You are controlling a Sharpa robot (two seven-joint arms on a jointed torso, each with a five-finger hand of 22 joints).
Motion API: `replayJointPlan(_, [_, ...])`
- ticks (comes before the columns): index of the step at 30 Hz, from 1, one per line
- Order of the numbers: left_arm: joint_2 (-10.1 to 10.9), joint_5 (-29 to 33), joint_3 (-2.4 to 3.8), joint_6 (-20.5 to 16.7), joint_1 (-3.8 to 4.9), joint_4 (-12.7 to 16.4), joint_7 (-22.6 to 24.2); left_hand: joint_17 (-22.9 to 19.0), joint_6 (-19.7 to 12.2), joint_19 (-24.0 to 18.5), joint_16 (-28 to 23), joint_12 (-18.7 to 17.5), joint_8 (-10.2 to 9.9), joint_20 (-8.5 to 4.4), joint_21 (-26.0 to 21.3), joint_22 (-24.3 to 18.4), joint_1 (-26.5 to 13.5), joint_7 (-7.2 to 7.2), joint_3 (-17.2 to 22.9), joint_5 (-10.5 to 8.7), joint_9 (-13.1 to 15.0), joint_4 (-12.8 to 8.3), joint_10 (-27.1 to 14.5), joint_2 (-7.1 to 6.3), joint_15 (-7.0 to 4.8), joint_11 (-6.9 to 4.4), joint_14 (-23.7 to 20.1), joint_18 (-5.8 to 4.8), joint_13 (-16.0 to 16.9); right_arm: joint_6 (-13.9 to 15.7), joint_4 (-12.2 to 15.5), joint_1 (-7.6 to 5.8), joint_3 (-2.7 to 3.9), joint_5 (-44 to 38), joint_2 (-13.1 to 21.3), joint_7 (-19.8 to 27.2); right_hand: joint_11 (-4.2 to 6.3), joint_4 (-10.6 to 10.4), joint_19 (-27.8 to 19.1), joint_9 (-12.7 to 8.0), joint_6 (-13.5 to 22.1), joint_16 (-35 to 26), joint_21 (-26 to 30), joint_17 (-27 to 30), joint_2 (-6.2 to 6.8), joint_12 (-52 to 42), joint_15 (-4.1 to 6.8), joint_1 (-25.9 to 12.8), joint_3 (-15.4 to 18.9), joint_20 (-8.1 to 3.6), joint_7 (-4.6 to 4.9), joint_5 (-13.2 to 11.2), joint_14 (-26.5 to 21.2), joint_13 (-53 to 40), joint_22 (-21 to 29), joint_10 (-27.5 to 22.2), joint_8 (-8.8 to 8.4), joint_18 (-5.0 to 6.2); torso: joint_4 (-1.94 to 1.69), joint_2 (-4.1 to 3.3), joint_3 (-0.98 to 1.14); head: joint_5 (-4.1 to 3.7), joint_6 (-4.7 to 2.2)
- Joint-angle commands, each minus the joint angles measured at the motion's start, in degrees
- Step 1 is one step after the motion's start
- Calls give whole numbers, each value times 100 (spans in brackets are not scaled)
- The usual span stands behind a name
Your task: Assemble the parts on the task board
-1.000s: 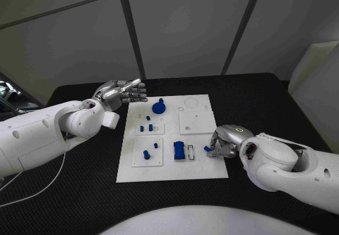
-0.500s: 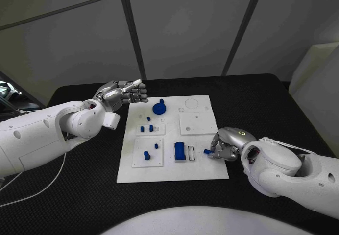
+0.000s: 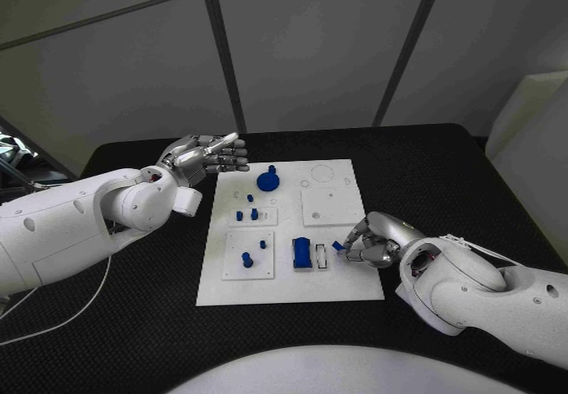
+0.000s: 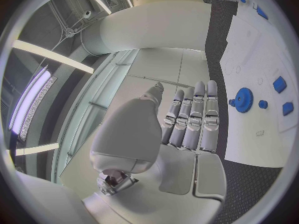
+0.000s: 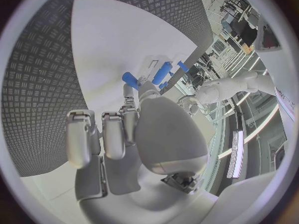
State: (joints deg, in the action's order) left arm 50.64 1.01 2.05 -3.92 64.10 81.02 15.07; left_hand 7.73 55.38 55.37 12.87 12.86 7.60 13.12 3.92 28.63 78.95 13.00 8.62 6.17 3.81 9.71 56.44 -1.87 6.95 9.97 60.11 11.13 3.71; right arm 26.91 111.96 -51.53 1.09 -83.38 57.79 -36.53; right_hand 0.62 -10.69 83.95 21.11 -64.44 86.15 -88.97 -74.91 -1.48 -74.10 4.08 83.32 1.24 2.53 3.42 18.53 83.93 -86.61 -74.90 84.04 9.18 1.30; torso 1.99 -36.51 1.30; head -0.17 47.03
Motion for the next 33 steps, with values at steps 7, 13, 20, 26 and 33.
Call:
replayJointPlan(7, [7, -11, 5, 58, 8, 24, 36, 6, -16, -15, -40, 19, 24, 25, -2, -6, 31, -33, -41, -2, 1, -2, -28, 15, 24, -25, -14, -71, 3, -60, -88, -8, 1, 941, -165, 116, 38, -226, 552, 19, -92, 4, -21, -925, 114, -26, 36, -348, -64, -38, -4, 518, 490, 564, -1474, 141, -2, -108, -2, -7, -1, 13, 5])
replayJointPlan(13, [11, -11, 5, 67, 9, 32, 23, 7, -16, -15, -42, 22, 25, 25, -1, -14, 34, -33, -48, -3, 1, -3, -30, 20, 23, -25, -14, -71, 2, -321, -193, -9, 1, 1077, -309, 40, 36, -321, 552, 32, -121, 3, -21, -924, 174, -33, 33, -489, -33, -37, -4, 580, 490, 556, -1474, 147, -1, -109, -5, -8, 3, 30, 31])
replayJointPlan(20, [6, -11, 5, 76, 11, 36, 6, 7, -16, -15, -42, 22, 25, 25, -1, -14, 34, -33, -48, -3, 1, -3, -30, 20, 23, -25, -14, -71, 2, -424, -292, -9, 1, 1112, -416, -31, 61, -449, 558, 79, -218, -8, -30, -908, 243, 13, 52, -678, 47, -47, -38, 649, 488, 579, -1478, 151, 40, -111, 10, -6, 3, 44, 16])
replayJointPlan(26, [0, -11, 5, 81, 12, 39, -1, 7, -16, -15, -42, 22, 25, 25, -1, -14, 34, -33, -48, -3, 1, -3, -30, 20, 23, -25, -14, -71, 2, -292, -332, -9, 1, 1119, -481, -47, 66, -460, 560, 88, -231, -8, -33, -908, 241, 10, 55, -690, 52, -50, -45, 661, 488, 577, -1480, 154, 47, -112, 8, -6, 7, 47, 11])
replayJointPlan(33, [0, -11, 5, 81, 12, 36, -4, 8, -17, -15, -43, 22, 25, 25, -1, -18, 33, -32, -55, -4, 1, -3, -32, 20, 24, -25, -15, -71, 2, -160, -348, -9, 1, 1121, -524, 0, 72, -479, 562, 99, -247, -6, -35, -911, 238, 6, 60, -712, 62, -54, -51, 670, 489, 574, -1481, 158, 56, -112, 3, -2, 5, 58, 12])
